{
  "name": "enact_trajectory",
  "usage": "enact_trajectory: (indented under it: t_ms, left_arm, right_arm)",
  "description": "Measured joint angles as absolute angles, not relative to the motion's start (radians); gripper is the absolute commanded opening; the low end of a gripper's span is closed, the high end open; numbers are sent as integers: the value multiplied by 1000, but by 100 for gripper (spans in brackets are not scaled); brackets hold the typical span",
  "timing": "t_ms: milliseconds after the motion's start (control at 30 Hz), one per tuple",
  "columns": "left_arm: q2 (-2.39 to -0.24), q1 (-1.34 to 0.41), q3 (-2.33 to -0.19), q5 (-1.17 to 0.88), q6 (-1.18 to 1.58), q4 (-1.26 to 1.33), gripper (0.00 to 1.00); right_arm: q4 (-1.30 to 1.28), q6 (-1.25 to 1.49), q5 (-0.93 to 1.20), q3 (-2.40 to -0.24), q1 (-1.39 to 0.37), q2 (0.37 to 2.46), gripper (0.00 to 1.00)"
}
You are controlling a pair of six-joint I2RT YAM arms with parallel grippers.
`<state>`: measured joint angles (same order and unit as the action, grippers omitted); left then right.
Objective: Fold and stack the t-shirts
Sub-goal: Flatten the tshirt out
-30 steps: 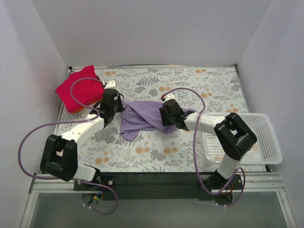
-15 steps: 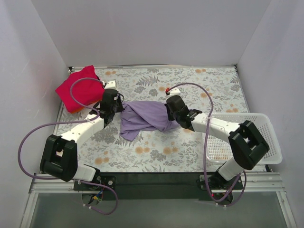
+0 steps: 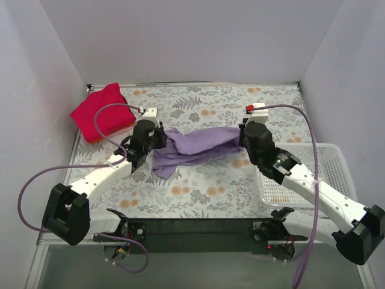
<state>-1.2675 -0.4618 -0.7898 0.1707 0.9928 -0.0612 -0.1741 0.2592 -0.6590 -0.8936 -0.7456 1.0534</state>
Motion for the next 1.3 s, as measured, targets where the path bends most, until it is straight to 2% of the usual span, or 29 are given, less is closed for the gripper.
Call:
enact_trajectory:
  t_ms: [67,100,200,300,533,733,767,867,1100,1200,1233,1300]
  left_arm:
    - [-1270,-517,-767,126,996,-45,45]
    - [-1271,-536,-757,110,1000,-41,74]
    - [-1275,-599,-723,60,1020,-36,83]
    - [-1267,-608,-706,71,1039,-40,86]
    - [-1244,-606,-761,191,1085,-46,81]
    - [-1349,-606,-870,260,1086,-44,69]
    - [-1375,-606,-882,273,1085,-49,64]
    - [-1452,-606,-914,297,1077,-81,56]
    - [-1502,-606,-925,311,1085,-165,54]
    - [-1486,-606,-925,312,1089,-171,49]
    - [-1485,-606,-925,312,1090,-172,41]
    - [-1485,-606,-925,311,1092,-176,35]
  right_arm:
    - [-194,260,-685,-885,-740,1011,1]
    - [-212,260,-699,-884,-737,993,1]
    - [-247,260,-734,-869,-724,945,1]
    - [-281,260,-756,-863,-713,904,1]
    - [-298,265,-768,-850,-706,888,1]
    - [-300,268,-764,-823,-706,889,1]
    - [-302,270,-764,-820,-706,889,1]
    - [-306,274,-760,-812,-706,888,1]
    - [-308,283,-757,-802,-706,880,1]
    - [-308,286,-755,-802,-706,880,1]
    - [-308,286,-753,-802,-705,881,1]
    - [-308,286,-749,-802,-703,881,1]
